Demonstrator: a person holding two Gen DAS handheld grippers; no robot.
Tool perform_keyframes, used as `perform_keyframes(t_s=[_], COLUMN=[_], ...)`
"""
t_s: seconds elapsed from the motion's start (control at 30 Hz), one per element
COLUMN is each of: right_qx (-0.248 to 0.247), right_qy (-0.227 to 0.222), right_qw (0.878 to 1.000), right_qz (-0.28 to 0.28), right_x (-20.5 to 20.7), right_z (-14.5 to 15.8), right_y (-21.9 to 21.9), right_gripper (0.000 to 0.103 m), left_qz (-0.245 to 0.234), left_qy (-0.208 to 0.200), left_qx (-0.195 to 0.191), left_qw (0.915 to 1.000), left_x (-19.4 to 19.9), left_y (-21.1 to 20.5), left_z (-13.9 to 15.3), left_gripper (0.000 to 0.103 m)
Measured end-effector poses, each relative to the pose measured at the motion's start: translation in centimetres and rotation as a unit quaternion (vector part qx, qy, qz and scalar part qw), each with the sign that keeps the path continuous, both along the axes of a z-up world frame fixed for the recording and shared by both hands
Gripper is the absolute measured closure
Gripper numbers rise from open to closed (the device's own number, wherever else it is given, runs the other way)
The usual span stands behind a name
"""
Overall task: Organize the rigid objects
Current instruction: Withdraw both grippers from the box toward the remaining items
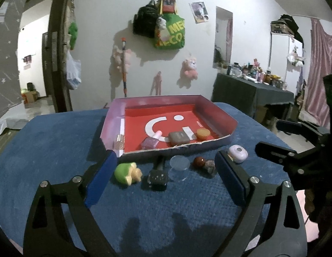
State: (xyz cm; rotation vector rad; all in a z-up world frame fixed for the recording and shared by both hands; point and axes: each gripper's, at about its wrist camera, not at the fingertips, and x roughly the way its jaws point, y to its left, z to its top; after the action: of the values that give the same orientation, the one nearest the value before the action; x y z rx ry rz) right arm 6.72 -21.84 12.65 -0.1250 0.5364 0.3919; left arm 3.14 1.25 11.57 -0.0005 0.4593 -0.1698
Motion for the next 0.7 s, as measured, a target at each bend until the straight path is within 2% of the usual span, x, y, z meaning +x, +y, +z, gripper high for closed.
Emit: perform_keyframes(t_s=[0.13, 0.4, 0.7], right_qx=[0.005, -0.002, 0.0], right_qy=[-0.015, -0.007, 0.015], right_qw=[1.0, 0.999, 0.998], right_qz=[-0.027, -0.052, -0.061], right_x=[-1.4, -2.1, -1.2], right_z=[-1.3, -4.7, -7.1], right_y=[-0.6, -0.4, -0.3], right_gripper=[0.0, 0.0, 0.0], left_qz=[0.01, 0.019, 0.024], left_qy=[0.008, 0.054, 0.074], left_qx=[0.002, -0.014, -0.01], left_qw=[0.9999, 0.9983, 0.9969], left_x=[-0.5, 0.5, 1.5], left_y=[-0.1, 0.2, 0.3], left_z=[-1.7, -4.6, -5.5], left_gripper=[0.009, 0.009, 0.009])
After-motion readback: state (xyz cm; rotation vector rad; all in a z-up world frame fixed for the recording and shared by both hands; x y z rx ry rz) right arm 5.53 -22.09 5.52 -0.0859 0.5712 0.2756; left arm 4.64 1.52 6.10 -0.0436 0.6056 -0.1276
